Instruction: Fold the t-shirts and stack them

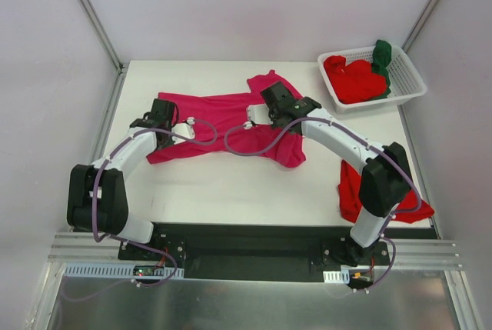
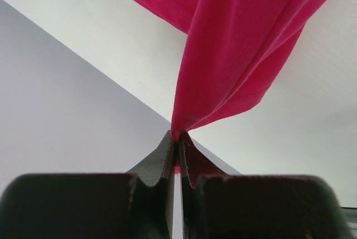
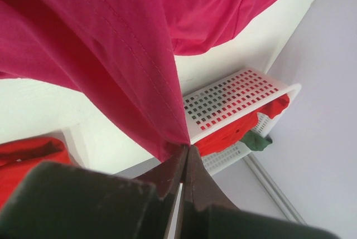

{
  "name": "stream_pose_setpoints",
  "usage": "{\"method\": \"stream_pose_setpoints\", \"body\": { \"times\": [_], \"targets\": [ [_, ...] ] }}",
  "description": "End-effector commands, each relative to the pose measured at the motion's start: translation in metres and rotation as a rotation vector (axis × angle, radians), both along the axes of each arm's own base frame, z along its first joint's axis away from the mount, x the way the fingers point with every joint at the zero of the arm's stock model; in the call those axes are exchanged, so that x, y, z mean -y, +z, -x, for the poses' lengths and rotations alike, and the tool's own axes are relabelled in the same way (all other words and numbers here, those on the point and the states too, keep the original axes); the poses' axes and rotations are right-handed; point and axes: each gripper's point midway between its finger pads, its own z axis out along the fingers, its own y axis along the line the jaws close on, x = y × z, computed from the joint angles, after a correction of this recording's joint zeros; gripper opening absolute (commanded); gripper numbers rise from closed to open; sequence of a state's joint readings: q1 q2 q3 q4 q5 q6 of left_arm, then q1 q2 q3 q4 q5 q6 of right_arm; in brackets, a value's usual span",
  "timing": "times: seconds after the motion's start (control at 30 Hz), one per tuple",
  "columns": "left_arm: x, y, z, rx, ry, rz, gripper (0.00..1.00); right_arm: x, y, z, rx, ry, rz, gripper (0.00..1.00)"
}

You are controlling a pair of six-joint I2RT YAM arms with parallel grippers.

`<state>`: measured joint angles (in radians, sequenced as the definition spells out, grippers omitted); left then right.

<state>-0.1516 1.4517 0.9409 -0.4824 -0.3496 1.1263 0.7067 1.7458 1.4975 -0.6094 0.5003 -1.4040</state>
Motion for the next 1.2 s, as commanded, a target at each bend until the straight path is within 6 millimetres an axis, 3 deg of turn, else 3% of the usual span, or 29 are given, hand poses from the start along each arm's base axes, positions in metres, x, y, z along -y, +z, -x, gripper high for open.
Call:
{"method": "stream_pose_setpoints", "body": {
  "times": [0.0, 0.2, 0.53, 1.17],
  "targets": [
    [0.009, 0.007, -0.01, 0.007, -0.038, -0.003, 0.0, 0.012, 0.027, 0.0, 0.066, -0.012, -0.004, 0.01],
    [0.022, 0.015, -0.019, 0.032, -0.064, 0.008, 0.0, 0.014, 0.027, -0.002, 0.068, -0.016, 0.005, 0.01],
    [0.036, 0.033, -0.054, 0.082, -0.086, 0.012, 0.0, 0.024, 0.027, -0.015, 0.079, -0.045, 0.029, 0.01],
    [0.043, -0.003, -0.074, 0.0, -0.093, 0.005, 0.0, 0.025, 0.011, -0.033, 0.069, -0.059, 0.088, 0.01]
  ]
}}
